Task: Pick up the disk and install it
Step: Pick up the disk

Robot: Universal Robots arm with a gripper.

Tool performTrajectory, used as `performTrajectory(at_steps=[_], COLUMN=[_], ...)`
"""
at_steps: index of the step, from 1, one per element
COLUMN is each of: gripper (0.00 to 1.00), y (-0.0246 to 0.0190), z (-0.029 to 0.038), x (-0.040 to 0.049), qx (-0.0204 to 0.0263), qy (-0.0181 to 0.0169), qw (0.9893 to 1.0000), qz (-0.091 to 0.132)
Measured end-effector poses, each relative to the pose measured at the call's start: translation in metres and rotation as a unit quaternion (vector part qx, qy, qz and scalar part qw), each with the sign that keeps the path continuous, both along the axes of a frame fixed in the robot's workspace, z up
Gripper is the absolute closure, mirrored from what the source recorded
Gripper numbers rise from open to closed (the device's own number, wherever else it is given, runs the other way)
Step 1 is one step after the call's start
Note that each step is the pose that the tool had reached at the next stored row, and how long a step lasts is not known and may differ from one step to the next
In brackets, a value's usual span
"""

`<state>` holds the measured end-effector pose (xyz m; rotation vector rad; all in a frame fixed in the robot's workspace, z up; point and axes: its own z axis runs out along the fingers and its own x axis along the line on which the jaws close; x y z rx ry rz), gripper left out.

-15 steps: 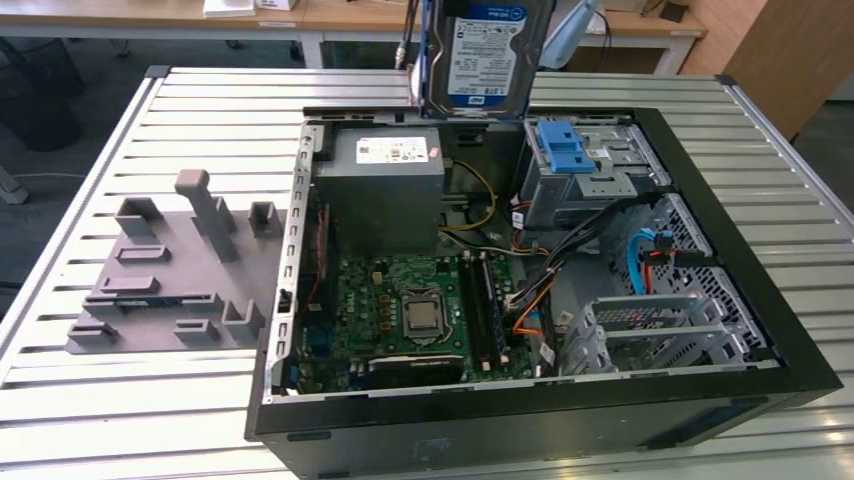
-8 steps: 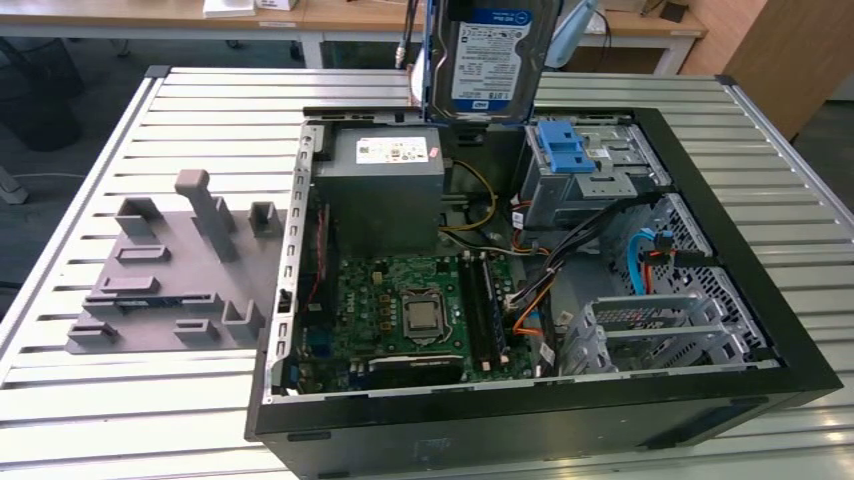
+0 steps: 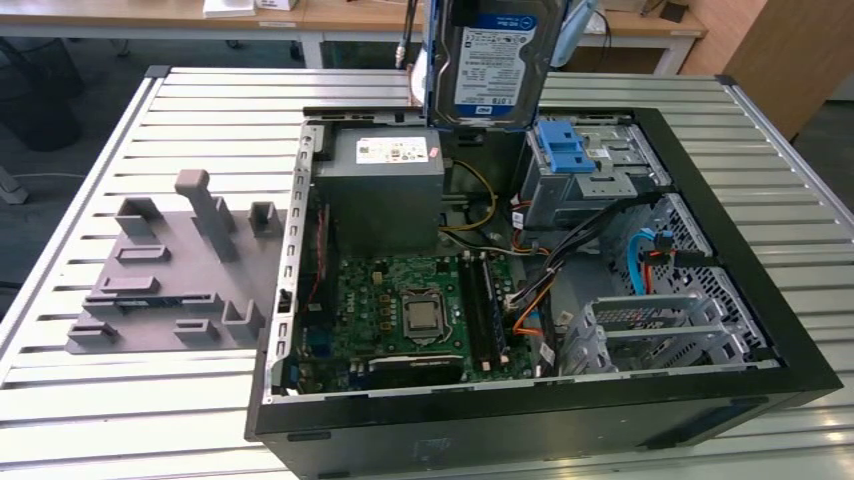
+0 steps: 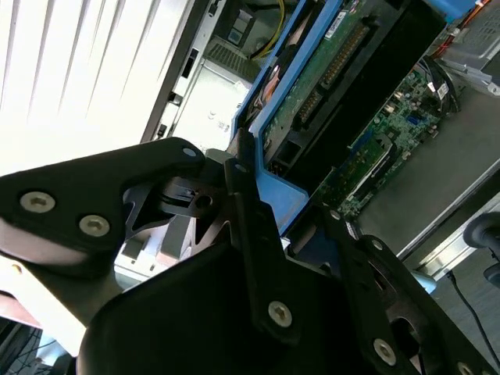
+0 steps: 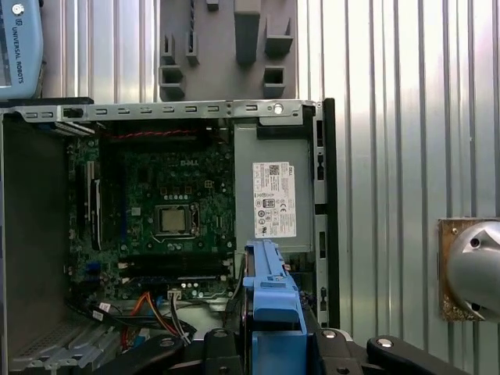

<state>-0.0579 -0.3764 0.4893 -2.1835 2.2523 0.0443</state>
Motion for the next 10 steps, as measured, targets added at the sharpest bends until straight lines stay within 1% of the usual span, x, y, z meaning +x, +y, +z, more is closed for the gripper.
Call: performTrajectory(at_steps=[10], gripper=[0.64], y=[-0.0104], z=[0.0000], x=[0.0025], qx=[0.0000], qy=[0.0000], qw=[1.0000], qz=[0.000])
